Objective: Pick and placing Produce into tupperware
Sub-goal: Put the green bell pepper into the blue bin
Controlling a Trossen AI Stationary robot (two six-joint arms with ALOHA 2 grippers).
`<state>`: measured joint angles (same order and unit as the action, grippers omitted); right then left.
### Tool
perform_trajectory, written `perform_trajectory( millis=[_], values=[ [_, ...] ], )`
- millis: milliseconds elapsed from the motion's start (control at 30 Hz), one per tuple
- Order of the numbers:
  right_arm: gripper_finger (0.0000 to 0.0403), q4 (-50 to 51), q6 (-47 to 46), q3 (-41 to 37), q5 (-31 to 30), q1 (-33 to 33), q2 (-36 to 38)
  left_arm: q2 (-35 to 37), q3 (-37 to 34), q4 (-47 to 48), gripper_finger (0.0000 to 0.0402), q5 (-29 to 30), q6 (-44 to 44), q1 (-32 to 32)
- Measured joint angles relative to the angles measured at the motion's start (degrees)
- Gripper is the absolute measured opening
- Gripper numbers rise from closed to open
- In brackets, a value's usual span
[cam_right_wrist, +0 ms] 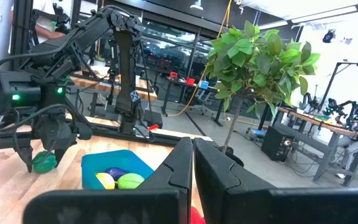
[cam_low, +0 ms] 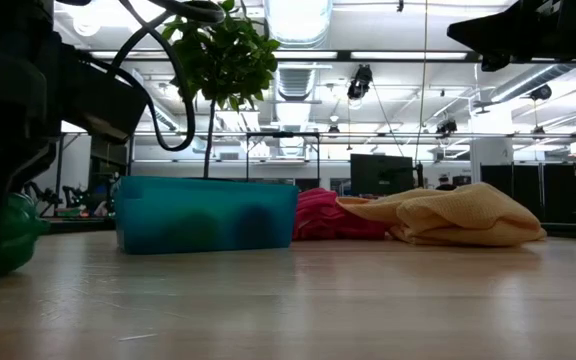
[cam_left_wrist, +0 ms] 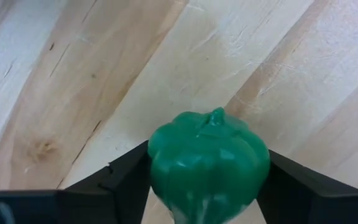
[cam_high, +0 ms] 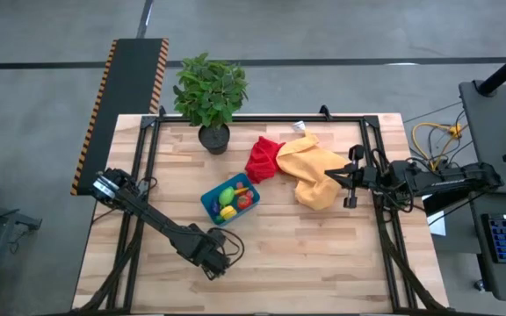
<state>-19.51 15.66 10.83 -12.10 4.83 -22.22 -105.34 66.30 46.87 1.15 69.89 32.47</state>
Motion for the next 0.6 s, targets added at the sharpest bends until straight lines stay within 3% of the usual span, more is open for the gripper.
perform_trajectory(
  millis=[200,600],
  values=[
    [0.0009,0.0,0.0,0.0,0.0,0.0,0.0,0.0,0.0,0.1,0.0198,0.0,-0.2,0.0],
    [0.0009,0.0,0.0,0.0,0.0,0.0,0.0,2.9,0.6,5.3,0.0191,-0.1,-0.4,0.0]
  ],
)
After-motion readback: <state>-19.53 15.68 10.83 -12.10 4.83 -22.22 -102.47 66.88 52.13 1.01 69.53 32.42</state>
